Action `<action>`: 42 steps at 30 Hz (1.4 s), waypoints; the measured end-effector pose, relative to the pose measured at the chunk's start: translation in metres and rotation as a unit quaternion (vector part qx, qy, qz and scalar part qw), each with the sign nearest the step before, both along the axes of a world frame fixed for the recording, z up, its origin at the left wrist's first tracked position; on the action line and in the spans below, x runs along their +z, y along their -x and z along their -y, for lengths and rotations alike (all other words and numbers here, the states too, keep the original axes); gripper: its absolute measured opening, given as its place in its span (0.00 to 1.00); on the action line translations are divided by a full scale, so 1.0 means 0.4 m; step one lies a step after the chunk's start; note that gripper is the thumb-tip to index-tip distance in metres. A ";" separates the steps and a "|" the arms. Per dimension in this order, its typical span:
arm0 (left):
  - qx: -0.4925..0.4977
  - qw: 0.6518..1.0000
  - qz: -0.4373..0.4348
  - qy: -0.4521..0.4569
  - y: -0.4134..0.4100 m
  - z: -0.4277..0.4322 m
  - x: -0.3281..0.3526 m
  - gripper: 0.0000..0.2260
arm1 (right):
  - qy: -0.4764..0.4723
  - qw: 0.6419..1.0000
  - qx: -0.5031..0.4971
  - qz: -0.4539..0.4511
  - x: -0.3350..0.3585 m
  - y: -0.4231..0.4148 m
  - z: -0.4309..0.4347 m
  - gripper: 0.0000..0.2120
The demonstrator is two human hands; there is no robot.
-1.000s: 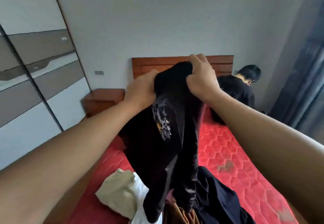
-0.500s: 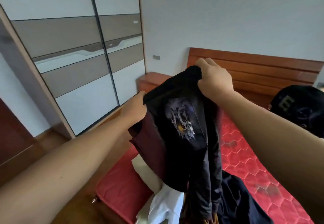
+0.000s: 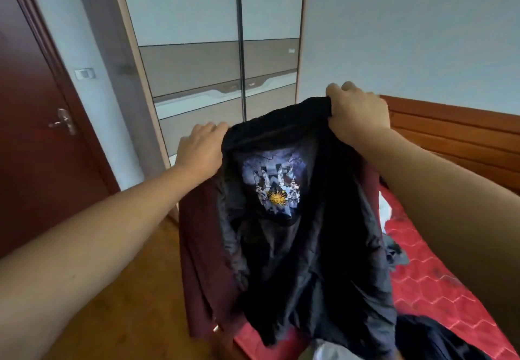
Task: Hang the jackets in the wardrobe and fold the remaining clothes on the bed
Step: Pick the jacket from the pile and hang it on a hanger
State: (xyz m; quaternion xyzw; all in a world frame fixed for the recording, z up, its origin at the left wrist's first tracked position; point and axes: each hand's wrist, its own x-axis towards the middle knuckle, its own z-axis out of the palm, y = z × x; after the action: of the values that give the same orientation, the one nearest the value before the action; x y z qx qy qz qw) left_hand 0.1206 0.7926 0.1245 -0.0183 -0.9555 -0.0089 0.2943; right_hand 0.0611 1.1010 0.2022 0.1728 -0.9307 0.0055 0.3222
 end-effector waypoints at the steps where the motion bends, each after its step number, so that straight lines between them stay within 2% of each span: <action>1: 0.002 0.999 0.031 -0.020 -0.009 0.058 -0.037 0.19 | 0.000 1.000 0.011 -0.001 0.005 0.010 0.073 0.13; 4: 0.007 0.994 0.084 -0.065 -0.023 0.237 -0.100 0.18 | -0.013 0.999 0.030 0.015 -0.013 0.044 0.281 0.12; 9: 0.026 0.992 0.109 -0.057 -0.023 0.527 -0.097 0.10 | -0.032 0.997 0.046 0.046 -0.090 0.122 0.530 0.12; 13: 0.069 0.990 0.107 -0.055 0.026 0.707 -0.098 0.09 | -0.068 0.994 0.064 0.065 -0.129 0.198 0.681 0.12; 19: 0.104 0.993 0.045 0.011 0.162 0.923 -0.057 0.11 | -0.172 0.974 0.129 0.075 -0.173 0.358 0.845 0.15; 22: 0.112 0.989 0.056 0.072 0.219 1.021 -0.055 0.11 | -0.180 0.970 0.146 0.070 -0.189 0.466 0.933 0.15; 25: 0.144 0.983 0.096 0.065 0.259 1.116 -0.084 0.16 | -0.164 0.972 0.150 0.075 -0.200 0.576 1.017 0.14; 28: 0.166 0.978 0.113 0.052 0.330 1.178 -0.108 0.14 | -0.150 0.974 0.144 0.093 -0.215 0.680 1.093 0.12; 34: 0.147 0.987 0.061 0.006 0.546 1.232 -0.094 0.06 | -0.073 0.977 0.129 0.151 -0.240 0.854 1.175 0.12; 38: 0.101 0.991 0.048 -0.079 0.715 1.247 -0.116 0.10 | 0.000 0.977 0.095 0.191 -0.267 0.967 1.189 0.09; 42: 0.090 0.978 0.073 -0.173 0.919 1.258 -0.147 0.06 | 0.094 0.970 0.038 0.220 -0.284 1.077 1.200 0.09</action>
State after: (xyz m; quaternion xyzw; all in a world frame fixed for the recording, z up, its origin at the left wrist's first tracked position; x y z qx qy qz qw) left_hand -0.2471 0.2894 0.0657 0.1195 -0.9561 -0.1493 0.2221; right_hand -0.3696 0.6212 0.0886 0.1719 -0.9667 0.1432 0.1242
